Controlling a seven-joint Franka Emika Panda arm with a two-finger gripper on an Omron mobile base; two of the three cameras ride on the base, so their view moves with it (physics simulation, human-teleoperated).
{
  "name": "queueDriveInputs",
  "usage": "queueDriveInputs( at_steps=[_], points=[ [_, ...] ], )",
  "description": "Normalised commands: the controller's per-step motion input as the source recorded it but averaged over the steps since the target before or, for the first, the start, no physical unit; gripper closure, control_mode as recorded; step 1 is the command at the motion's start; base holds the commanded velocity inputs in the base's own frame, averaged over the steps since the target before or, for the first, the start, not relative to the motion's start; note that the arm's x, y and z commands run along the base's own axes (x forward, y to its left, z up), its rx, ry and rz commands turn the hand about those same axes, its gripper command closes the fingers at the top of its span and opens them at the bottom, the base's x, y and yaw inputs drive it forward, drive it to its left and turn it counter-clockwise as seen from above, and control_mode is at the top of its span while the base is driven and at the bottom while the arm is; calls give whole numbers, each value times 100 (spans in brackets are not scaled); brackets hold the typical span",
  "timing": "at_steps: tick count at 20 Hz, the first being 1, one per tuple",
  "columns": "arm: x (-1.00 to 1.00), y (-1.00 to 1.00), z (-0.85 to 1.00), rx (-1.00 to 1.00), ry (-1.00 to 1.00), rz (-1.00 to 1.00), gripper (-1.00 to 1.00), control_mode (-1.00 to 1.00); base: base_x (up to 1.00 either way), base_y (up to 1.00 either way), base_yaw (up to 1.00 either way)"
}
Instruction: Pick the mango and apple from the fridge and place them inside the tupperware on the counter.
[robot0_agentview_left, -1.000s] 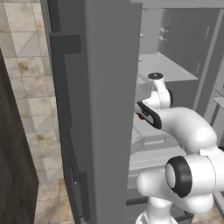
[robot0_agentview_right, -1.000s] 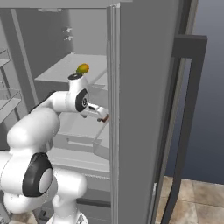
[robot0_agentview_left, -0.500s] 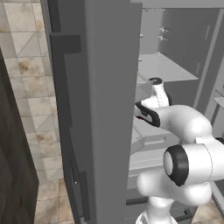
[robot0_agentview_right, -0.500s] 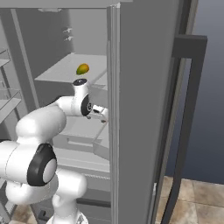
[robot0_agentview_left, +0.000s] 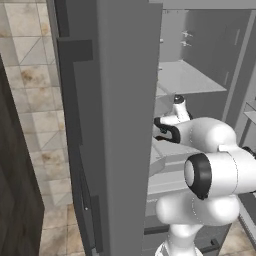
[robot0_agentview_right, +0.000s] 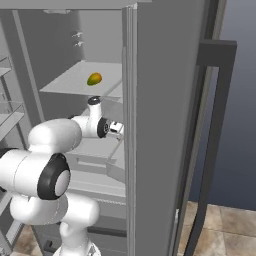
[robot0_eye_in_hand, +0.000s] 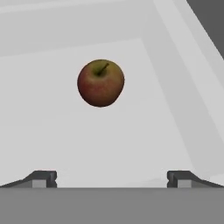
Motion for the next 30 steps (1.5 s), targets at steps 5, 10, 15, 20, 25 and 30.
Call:
queueDriveInputs(
  at_steps=[5, 10, 15, 20, 25, 30],
  points=[
    [25, -1, -15, 0, -1, 8, -100, -100, 0, 0, 0],
    [28, -6, -15, 0, 0, 5, -100, -100, 0, 0, 0],
    [33, -2, -9, 0, 0, 1, -100, -100, 0, 0, 0],
    [27, 0, -12, 0, 0, 1, -100, -100, 0, 0, 0],
    [21, 0, -17, 0, 0, 3, -100, -100, 0, 0, 0],
    [25, 0, -16, 0, 0, 4, -100, -100, 0, 0, 0]
  ],
)
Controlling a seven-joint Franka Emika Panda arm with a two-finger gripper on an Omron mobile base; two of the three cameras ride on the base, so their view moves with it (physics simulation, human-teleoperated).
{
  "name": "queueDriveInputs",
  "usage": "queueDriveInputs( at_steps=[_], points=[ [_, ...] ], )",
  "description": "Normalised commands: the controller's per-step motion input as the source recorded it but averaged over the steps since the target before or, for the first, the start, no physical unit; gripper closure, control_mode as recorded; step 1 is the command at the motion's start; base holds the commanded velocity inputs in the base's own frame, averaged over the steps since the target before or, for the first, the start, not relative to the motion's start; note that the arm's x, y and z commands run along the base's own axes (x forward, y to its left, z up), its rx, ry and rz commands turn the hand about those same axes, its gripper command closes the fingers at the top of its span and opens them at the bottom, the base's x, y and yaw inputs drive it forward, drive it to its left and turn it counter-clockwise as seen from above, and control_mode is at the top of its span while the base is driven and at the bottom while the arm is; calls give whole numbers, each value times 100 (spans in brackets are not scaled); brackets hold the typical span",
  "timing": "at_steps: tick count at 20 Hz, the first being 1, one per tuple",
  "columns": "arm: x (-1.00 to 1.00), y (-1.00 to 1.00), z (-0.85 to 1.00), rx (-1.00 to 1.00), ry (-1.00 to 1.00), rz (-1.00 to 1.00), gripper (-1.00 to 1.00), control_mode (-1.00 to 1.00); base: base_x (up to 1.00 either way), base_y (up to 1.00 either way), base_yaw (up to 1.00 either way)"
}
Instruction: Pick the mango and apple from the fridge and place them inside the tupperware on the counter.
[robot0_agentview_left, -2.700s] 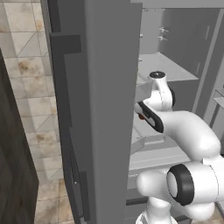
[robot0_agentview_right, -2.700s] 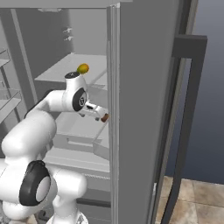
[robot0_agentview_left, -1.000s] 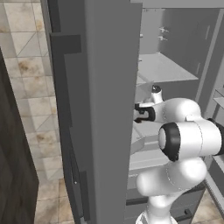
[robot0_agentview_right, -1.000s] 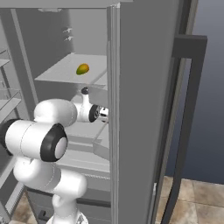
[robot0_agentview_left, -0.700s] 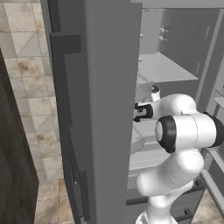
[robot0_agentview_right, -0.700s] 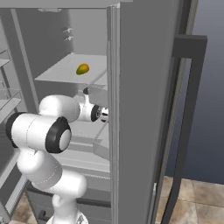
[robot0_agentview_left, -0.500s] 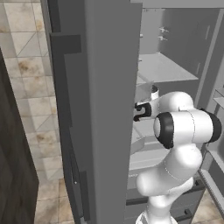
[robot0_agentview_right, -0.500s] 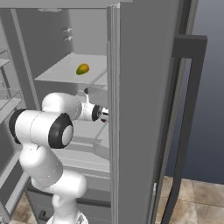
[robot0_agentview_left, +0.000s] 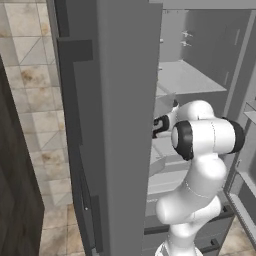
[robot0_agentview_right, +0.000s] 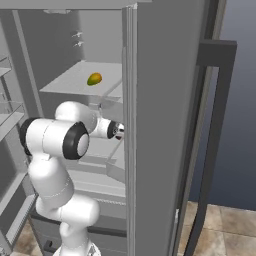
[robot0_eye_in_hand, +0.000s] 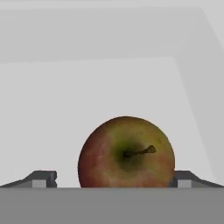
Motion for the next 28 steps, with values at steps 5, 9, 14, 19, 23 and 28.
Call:
queueDriveInputs(
  at_steps=[5, 9, 14, 19, 23, 28],
  points=[
    [18, 0, -15, 0, 0, 3, -100, -100, 0, 0, 0],
    [12, 0, -21, 0, 0, 4, 100, -100, 0, 0, 0],
    [-13, 1, -25, -2, -4, 4, 100, -100, 0, 0, 0],
    [-66, 1, -11, 0, -34, 0, 100, -100, 0, 0, 0],
    [-85, 0, 19, 5, -39, 0, 100, -100, 0, 0, 0],
    [-63, 0, 73, 8, -1, 0, 100, -100, 0, 0, 0]
  ],
)
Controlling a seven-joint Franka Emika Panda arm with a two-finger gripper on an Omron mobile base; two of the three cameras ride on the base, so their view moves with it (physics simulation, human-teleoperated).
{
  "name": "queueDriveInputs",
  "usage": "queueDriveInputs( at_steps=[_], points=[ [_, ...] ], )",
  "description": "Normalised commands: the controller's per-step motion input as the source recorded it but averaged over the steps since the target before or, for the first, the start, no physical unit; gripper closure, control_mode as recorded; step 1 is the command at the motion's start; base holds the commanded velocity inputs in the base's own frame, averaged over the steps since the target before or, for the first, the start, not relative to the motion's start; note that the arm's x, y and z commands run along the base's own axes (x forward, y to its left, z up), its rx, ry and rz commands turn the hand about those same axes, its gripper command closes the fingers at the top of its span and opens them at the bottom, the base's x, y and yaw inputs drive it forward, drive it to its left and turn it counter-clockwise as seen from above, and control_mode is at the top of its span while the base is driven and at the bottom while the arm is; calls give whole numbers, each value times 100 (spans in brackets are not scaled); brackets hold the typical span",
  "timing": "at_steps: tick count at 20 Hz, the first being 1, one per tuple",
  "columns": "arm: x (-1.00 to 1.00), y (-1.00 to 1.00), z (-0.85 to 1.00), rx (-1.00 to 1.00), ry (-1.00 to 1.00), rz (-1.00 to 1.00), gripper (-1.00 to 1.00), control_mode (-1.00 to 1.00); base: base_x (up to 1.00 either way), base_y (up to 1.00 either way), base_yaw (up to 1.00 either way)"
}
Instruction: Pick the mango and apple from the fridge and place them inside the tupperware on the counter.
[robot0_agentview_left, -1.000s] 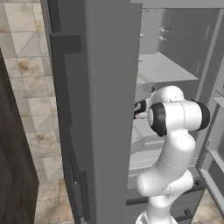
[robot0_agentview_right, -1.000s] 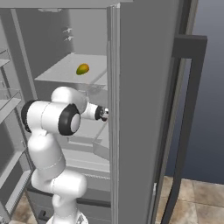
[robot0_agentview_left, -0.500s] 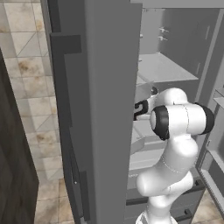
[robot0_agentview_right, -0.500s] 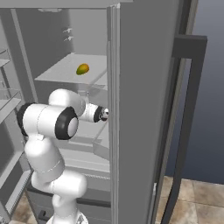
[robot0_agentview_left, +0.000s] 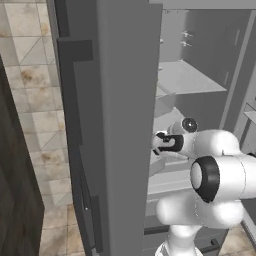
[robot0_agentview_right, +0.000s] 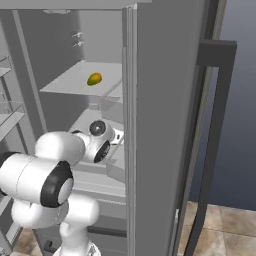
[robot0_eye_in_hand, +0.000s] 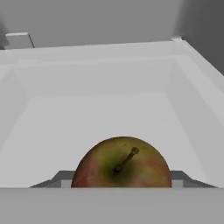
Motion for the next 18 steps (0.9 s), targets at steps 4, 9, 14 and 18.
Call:
queueDriveInputs(
  at_steps=[4, 9, 14, 18],
  points=[
    [-46, 0, 97, 15, 2, 0, 100, -100, 0, 0, 0],
    [-42, 0, 97, 12, 7, 0, 100, -100, 0, 0, 0],
    [-78, 0, 52, 1, 0, 0, 100, -100, 0, 0, 0],
    [-90, 0, 45, 0, 0, 0, 100, -100, 0, 0, 0]
  ],
)
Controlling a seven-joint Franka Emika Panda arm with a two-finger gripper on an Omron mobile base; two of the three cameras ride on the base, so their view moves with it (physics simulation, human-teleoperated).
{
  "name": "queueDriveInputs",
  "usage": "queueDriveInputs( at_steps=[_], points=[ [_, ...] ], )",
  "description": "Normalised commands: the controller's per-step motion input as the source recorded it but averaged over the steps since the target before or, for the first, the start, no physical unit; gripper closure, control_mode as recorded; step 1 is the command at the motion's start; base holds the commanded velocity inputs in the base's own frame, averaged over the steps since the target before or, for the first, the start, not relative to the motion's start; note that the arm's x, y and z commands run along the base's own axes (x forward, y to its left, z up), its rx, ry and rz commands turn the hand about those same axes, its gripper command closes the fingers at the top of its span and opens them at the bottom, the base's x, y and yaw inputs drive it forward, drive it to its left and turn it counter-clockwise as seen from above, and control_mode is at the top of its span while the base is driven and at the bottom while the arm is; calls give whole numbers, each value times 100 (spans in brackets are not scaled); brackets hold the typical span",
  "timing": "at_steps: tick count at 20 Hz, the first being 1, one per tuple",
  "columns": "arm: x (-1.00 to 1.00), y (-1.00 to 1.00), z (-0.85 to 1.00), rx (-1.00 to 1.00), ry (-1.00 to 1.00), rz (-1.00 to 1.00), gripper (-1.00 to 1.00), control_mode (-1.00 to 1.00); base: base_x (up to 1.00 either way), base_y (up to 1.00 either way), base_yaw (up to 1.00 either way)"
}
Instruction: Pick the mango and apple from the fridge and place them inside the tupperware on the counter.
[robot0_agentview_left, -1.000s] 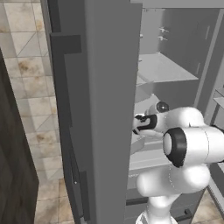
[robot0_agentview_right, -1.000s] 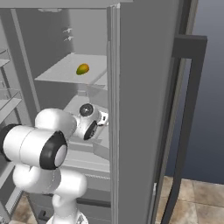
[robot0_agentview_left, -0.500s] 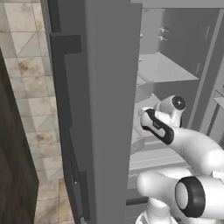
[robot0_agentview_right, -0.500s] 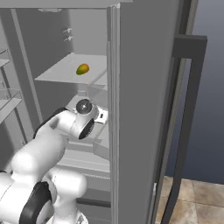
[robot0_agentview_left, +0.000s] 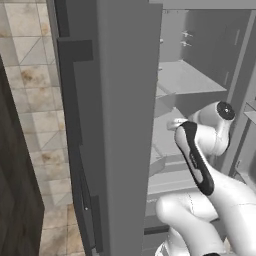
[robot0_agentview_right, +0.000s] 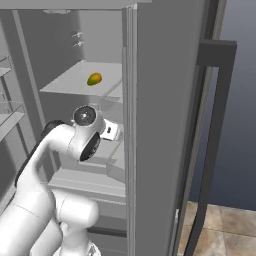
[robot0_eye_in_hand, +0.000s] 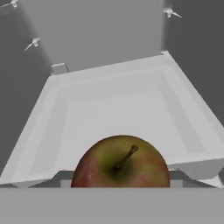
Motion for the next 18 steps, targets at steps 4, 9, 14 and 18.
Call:
queueDriveInputs(
  at_steps=[4, 9, 14, 18],
  points=[
    [-82, 0, 48, 0, 0, 0, 100, -100, 0, 0, 0],
    [-73, 0, 48, 0, 12, 0, 100, -100, 0, 0, 0],
    [-60, 2, 46, 0, 36, 0, 100, -100, 0, 0, 0],
    [-54, 6, 31, 0, 33, 0, 100, -100, 0, 0, 0]
  ],
)
